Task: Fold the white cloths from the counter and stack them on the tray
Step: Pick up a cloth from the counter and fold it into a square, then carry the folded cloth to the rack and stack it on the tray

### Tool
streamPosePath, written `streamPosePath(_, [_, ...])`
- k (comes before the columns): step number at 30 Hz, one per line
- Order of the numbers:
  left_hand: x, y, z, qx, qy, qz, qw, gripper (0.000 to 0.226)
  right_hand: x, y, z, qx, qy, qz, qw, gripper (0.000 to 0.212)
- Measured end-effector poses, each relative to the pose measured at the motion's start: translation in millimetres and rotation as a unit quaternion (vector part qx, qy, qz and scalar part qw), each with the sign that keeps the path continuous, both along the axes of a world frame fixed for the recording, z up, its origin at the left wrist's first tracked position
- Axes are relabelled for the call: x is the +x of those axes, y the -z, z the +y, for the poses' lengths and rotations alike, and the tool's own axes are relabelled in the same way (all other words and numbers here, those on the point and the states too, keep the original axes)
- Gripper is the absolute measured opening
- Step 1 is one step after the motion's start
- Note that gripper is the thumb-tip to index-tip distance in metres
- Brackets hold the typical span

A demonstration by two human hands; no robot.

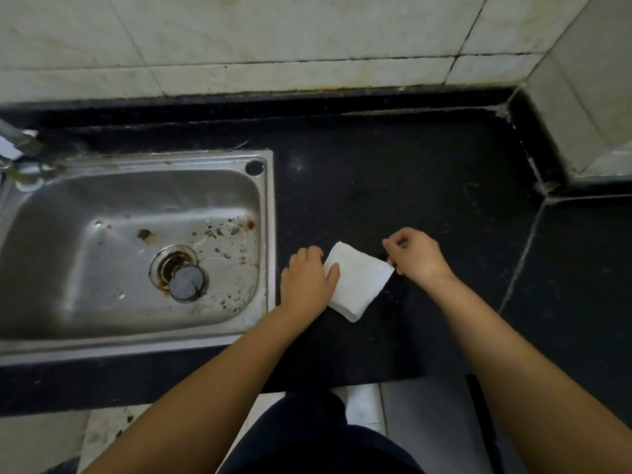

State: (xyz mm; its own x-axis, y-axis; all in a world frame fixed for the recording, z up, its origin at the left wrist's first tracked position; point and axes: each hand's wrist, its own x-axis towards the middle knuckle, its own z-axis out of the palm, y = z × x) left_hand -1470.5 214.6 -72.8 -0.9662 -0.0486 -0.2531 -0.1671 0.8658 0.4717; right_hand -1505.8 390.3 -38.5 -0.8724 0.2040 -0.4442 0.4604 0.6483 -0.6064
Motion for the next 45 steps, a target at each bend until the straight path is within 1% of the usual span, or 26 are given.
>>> streamPosePath(2, [-10, 2, 12, -0.096, 0.053, -0.033, 0.993, 0.049, 19, 0, 12, 0.012, 0.011, -0.065, 0.998, 0.024])
streamPosePath(4, [-14, 6, 19, -0.157, 0.072, -0.059, 0.983, 0.051, 40, 9, 12, 0.013, 0.010, -0.120, 0.993, 0.031])
streamPosePath(6, [-16, 9, 21, -0.156, 0.056, -0.085, 0.982, 0.050, 56, 17, 2, 0.027, 0.010, -0.126, 0.992, 0.035])
streamPosePath(8, [-16, 7, 21, -0.137, 0.035, -0.103, 0.985, 0.045, 64, 24, -13, 0.063, 0.012, -0.100, 0.993, 0.039])
streamPosePath(10, [-14, 4, 20, -0.124, 0.029, -0.097, 0.987, 0.040, 64, 28, -26, 0.095, 0.009, -0.080, 0.992, 0.045])
streamPosePath(11, [-11, 2, 18, -0.113, 0.032, -0.090, 0.989, 0.037, 63, 29, -32, 0.103, 0.003, -0.072, 0.992, 0.044])
streamPosePath(13, [-7, -2, 13, -0.050, 0.026, -0.084, 0.995, 0.031, 62, 29, -38, 0.101, -0.011, -0.047, 0.994, 0.030])
streamPosePath(15, [-4, -7, 6, 0.075, -0.009, -0.094, 0.993, 0.021, 61, 25, -37, 0.058, 0.002, -0.009, 0.998, 0.012])
streamPosePath(16, [-3, -10, 1, 0.142, -0.035, -0.101, 0.984, 0.017, 62, 20, -34, 0.014, 0.021, 0.010, 1.000, 0.014])
streamPosePath(17, [-2, -14, -2, 0.208, -0.066, -0.111, 0.969, 0.016, 63, 16, -31, -0.045, 0.046, 0.027, 0.998, 0.016])
streamPosePath(18, [0, -19, -5, 0.277, -0.098, -0.124, 0.948, 0.016, 63, 11, -28, -0.113, 0.075, 0.040, 0.990, 0.012])
streamPosePath(19, [2, -25, -7, 0.341, -0.123, -0.134, 0.922, 0.017, 64, 5, -25, -0.179, 0.108, 0.048, 0.977, 0.006])
streamPosePath(20, [4, -30, -7, 0.393, -0.137, -0.139, 0.899, 0.020, 65, -1, -22, -0.235, 0.141, 0.053, 0.960, 0.006])
streamPosePath(22, [9, -45, -2, 0.461, -0.132, -0.145, 0.866, 0.027, 69, -12, -19, -0.307, 0.190, 0.065, 0.930, 0.014])
streamPosePath(23, [12, -52, 1, 0.481, -0.124, -0.147, 0.855, 0.029, 72, -16, -18, -0.319, 0.200, 0.078, 0.923, 0.016])
streamPosePath(25, [17, -65, 10, 0.516, -0.105, -0.149, 0.837, 0.028, 80, -25, -15, -0.328, 0.210, 0.119, 0.913, 0.019])
streamPosePath(27, [22, -78, 18, 0.543, -0.086, -0.152, 0.821, 0.029, 92, -35, -10, -0.315, 0.216, 0.158, 0.910, 0.023])
streamPosePath(29, [26, -87, 26, 0.556, -0.060, -0.161, 0.813, 0.030, 108, -46, -2, -0.294, 0.222, 0.190, 0.910, 0.026])
streamPosePath(31, [30, -95, 35, 0.559, -0.027, -0.170, 0.811, 0.030, 126, -56, 8, -0.283, 0.242, 0.225, 0.900, 0.024])
streamPosePath(35, [50, -109, 55, 0.525, 0.048, -0.196, 0.827, 0.027, 175, -73, 25, -0.278, 0.307, 0.255, 0.874, 0.015])
streamPosePath(37, [68, -116, 62, 0.507, 0.097, -0.206, 0.831, 0.023, 207, -77, 27, -0.285, 0.343, 0.270, 0.854, 0.013])
streamPosePath(41, [119, -115, 71, 0.430, 0.205, -0.187, 0.859, 0.016, 287, -71, 12, -0.297, 0.417, 0.294, 0.807, 0.012])
streamPosePath(43, [151, -109, 74, 0.407, 0.261, -0.189, 0.855, 0.015, 330, -64, -1, -0.281, 0.459, 0.307, 0.785, 0.013])
streamPosePath(45, [189, -103, 77, 0.384, 0.306, -0.207, 0.846, 0.015, 377, -59, -15, -0.246, 0.509, 0.320, 0.760, 0.013])
